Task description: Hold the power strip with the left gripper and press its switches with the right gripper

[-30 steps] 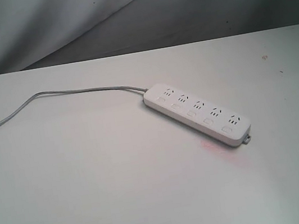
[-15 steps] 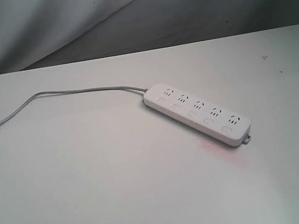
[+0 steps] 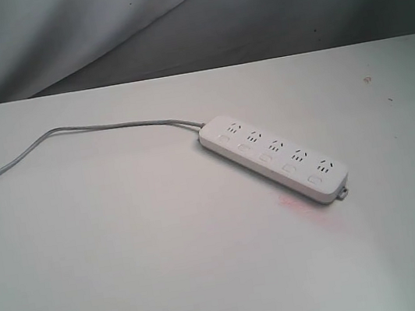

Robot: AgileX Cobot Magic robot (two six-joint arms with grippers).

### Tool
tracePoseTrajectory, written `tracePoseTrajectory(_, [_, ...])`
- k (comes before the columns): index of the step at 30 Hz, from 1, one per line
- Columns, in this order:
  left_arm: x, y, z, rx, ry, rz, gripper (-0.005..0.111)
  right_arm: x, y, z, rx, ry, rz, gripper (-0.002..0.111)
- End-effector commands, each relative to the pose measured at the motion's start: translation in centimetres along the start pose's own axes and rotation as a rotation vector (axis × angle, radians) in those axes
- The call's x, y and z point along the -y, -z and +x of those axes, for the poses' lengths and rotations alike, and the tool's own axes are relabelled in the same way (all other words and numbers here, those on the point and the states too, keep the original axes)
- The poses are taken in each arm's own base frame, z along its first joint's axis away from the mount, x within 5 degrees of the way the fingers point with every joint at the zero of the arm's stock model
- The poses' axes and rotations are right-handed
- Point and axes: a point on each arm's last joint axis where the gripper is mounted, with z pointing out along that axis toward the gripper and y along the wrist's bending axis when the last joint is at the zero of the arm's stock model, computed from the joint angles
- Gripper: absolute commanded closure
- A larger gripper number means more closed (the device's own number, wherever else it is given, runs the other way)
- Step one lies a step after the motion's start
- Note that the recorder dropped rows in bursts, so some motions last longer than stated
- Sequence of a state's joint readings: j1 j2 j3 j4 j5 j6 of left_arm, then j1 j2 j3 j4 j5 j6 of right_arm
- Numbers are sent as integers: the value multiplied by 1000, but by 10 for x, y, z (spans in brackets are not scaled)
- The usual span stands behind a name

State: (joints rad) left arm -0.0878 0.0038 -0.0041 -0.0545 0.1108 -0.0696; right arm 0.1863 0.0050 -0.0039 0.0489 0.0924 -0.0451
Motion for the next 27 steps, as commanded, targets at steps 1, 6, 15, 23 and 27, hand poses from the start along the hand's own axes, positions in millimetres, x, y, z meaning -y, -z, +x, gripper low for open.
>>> tracePoseTrajectory(1, [0, 0, 1, 5, -1, -3, 107, 2, 0, 1, 2, 17, 43, 108])
tracePoseTrajectory(6, [0, 0, 1, 5, -1, -3, 107, 5, 0, 1, 2, 17, 83, 108])
tracePoseTrajectory(15, [0, 0, 1, 5, -1, -3, 107, 5, 0, 1, 2, 17, 81, 108])
tracePoseTrajectory(23, [0, 0, 1, 5, -1, -3, 107, 5, 0, 1, 2, 17, 81, 108])
tracePoseTrajectory(27, [0, 0, 1, 5, -1, -3, 107, 5, 0, 1, 2, 17, 81, 108])
